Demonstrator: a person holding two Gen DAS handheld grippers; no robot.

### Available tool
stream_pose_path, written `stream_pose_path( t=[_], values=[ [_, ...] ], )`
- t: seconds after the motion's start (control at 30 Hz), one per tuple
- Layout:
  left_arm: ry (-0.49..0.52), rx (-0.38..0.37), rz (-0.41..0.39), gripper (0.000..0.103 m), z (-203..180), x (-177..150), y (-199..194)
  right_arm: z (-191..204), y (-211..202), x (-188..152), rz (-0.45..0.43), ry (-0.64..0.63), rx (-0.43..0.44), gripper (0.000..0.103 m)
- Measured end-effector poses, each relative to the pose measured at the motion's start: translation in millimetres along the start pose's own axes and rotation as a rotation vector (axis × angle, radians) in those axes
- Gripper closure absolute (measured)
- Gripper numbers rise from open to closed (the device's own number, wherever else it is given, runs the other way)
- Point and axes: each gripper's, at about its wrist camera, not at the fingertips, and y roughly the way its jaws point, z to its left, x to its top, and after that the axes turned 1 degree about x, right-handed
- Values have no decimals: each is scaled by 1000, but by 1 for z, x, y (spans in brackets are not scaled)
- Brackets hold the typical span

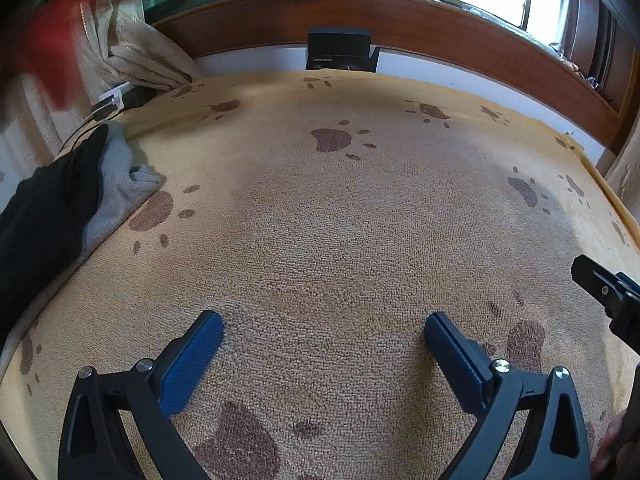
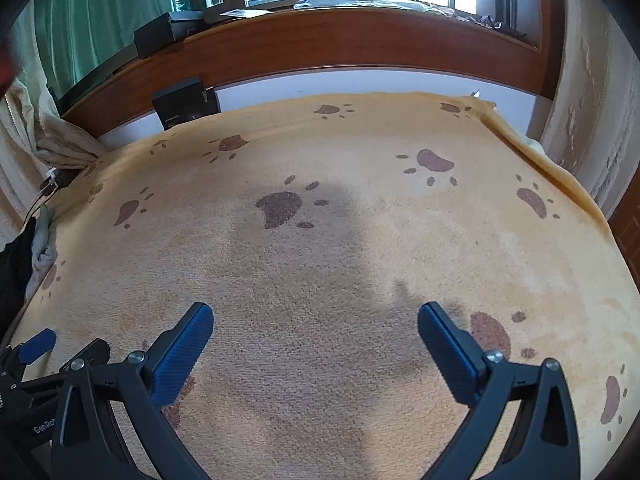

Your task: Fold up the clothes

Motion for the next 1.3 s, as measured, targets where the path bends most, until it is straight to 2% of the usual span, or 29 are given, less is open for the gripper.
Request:
stream_pose_path(
  t=[0.13, 0.23, 0.4, 0.77, 0.87, 0.97, 1.07, 1.2, 1.3],
  values=[
    [2, -2, -2, 0, 1, -1, 0, -9, 2, 1, 10, 31, 4, 1],
    [3, -3, -3, 0, 1, -1, -1, -15, -5, 3, -11, 38, -31, 1],
    [4, -4, -3, 0, 1, -2, -1, -19, -22, 6, -70, 98, -33, 1],
    [6, -7, -6, 0, 0, -1, 0, -24, -32, 5, -90, 132, -33, 1],
    [6, -7, -6, 0, 1, -2, -1, -27, -51, 7, -176, 133, -81, 0],
    [6, -8, -6, 0, 2, -2, -1, -23, -79, 6, -323, 115, -137, 0],
    [6, -8, -6, 0, 2, -2, -1, -9, -83, 7, -378, 36, -183, 0],
    [6, -9, -6, 0, 3, -3, -1, -3, -66, 16, -310, -3, -137, 0],
    [6, -9, -6, 0, 5, -4, -2, -5, -60, 14, -298, -4, -134, 0]
  ],
)
